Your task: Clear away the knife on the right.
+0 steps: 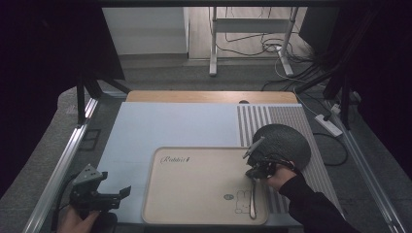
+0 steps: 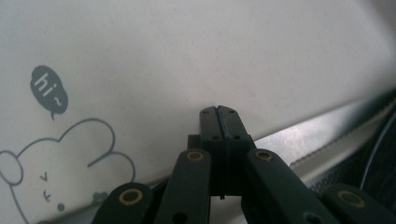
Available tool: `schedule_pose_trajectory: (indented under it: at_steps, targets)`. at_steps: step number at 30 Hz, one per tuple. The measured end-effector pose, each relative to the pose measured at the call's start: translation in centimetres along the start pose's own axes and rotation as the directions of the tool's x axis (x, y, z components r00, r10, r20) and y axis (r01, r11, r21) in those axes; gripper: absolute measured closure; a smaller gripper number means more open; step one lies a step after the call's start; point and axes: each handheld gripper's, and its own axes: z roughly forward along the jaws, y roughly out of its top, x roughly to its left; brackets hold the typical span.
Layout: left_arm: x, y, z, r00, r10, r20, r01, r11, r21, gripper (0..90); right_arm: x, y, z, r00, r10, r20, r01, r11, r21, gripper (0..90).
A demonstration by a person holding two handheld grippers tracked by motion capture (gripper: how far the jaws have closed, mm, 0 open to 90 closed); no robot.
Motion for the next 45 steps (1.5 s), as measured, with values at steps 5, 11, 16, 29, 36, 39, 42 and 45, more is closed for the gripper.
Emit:
schedule_pose_trajectory:
  at_steps: [5,11,16,29,36,39,42,45]
  targets:
    - [0.0,0.0,0.0,1.0000,0.001,-0.001,-0.001,1.0000,0.001,1.7,-0.2,-0.6,-0.2,0.9998,0.016,-0.016,-0.016,1.000,-0.005,89.8]
    - [-0.1,0.0,0.1,1.0000,0.003,-0.003,-0.003,1.0000,0.003,1.7,0.0,-0.5,-0.3,0.9989,0.011,-0.045,-0.014,0.999,-0.052,85.0]
    - [-0.1,0.0,0.0,1.0000,0.002,-0.003,-0.002,1.0000,0.002,1.8,0.6,-0.1,-1.2,0.9996,0.000,-0.028,-0.004,0.990,-0.138,69.3]
    - [-0.1,0.0,0.0,1.0000,0.008,-0.002,-0.008,1.0000,0.003,2.2,0.9,-0.2,-1.9,0.9987,0.051,0.006,-0.049,0.984,-0.169,31.3]
    - [-0.1,0.0,0.0,0.9999,0.013,0.001,-0.013,0.9999,0.003,2.7,1.4,-0.6,-2.8,0.9976,0.068,0.011,-0.064,0.980,-0.189,19.5]
    - [-0.1,0.0,0.0,0.9999,0.013,0.001,-0.013,0.9999,0.003,2.7,1.6,-0.9,-3.3,0.9976,0.065,0.025,-0.059,0.978,-0.202,14.6]
    - [-0.1,0.0,0.0,0.9999,0.012,0.002,-0.012,0.9999,0.003,2.8,1.8,-1.1,-3.7,0.9967,0.075,0.033,-0.066,0.974,-0.218,10.9]
    - [-0.1,0.0,0.0,0.9999,0.014,0.002,-0.014,0.9999,0.003,2.8,1.9,-1.4,-4.1,0.9963,0.082,0.027,-0.073,0.969,-0.236,10.1]
